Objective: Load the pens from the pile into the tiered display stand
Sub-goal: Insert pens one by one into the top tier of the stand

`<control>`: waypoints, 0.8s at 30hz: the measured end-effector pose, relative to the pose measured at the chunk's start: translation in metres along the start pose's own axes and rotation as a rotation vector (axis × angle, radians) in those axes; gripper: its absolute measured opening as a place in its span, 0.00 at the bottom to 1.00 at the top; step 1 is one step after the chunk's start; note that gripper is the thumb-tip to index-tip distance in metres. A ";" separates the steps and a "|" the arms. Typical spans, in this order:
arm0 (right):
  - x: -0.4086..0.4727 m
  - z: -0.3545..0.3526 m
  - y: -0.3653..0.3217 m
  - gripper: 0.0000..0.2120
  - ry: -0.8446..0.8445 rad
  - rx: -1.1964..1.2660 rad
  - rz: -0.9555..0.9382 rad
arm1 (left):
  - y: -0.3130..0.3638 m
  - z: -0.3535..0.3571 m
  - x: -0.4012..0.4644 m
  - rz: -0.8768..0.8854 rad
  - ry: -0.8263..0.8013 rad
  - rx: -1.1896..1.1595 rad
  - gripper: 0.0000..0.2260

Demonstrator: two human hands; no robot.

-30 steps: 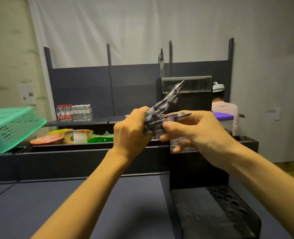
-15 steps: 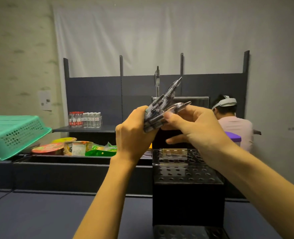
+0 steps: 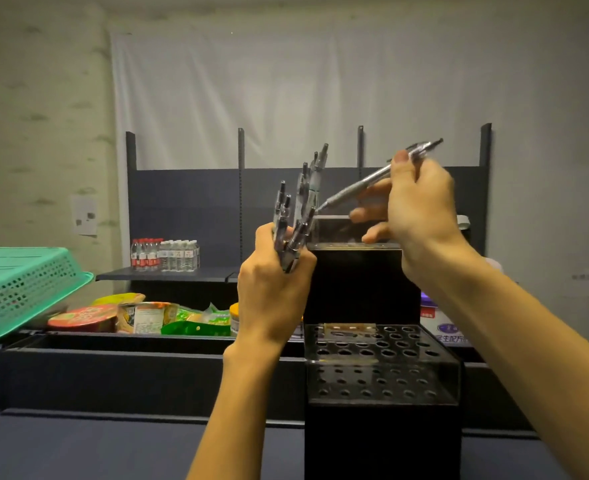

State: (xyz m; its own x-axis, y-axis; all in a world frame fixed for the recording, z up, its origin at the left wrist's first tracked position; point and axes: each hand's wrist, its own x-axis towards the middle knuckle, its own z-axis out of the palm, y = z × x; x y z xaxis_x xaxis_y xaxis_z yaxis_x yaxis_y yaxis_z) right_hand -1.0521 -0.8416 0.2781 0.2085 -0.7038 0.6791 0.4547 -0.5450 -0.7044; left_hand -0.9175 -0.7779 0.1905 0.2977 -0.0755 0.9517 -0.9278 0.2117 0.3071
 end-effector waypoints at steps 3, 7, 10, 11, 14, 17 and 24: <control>0.021 0.005 -0.001 0.10 0.115 -0.146 -0.118 | 0.000 0.000 0.000 -0.042 0.021 -0.060 0.05; 0.048 0.011 0.007 0.09 0.133 -0.411 -0.204 | -0.004 -0.003 0.001 -0.119 0.045 -0.136 0.04; 0.066 0.019 0.015 0.09 0.053 -0.545 -0.145 | -0.006 -0.005 0.000 -0.160 0.067 -0.170 0.05; 0.072 0.021 0.017 0.09 0.020 -0.567 -0.118 | -0.006 -0.005 0.000 -0.168 0.070 -0.184 0.05; 0.081 0.028 0.018 0.09 -0.069 -0.605 -0.031 | -0.005 -0.003 -0.001 -0.173 0.073 -0.203 0.05; 0.087 0.032 0.013 0.11 -0.179 -0.634 0.007 | -0.002 0.003 -0.001 -0.185 0.065 -0.223 0.04; 0.084 0.036 0.019 0.15 -0.409 -0.641 0.010 | 0.005 0.008 -0.002 -0.211 0.071 -0.282 0.04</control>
State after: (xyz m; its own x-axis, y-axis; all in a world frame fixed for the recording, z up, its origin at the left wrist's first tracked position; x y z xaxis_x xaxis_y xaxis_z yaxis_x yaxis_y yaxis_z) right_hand -0.9949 -0.8952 0.3290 0.5707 -0.5531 0.6070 -0.1149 -0.7856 -0.6079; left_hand -0.9247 -0.7841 0.1897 0.5001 -0.0800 0.8623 -0.7489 0.4599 0.4770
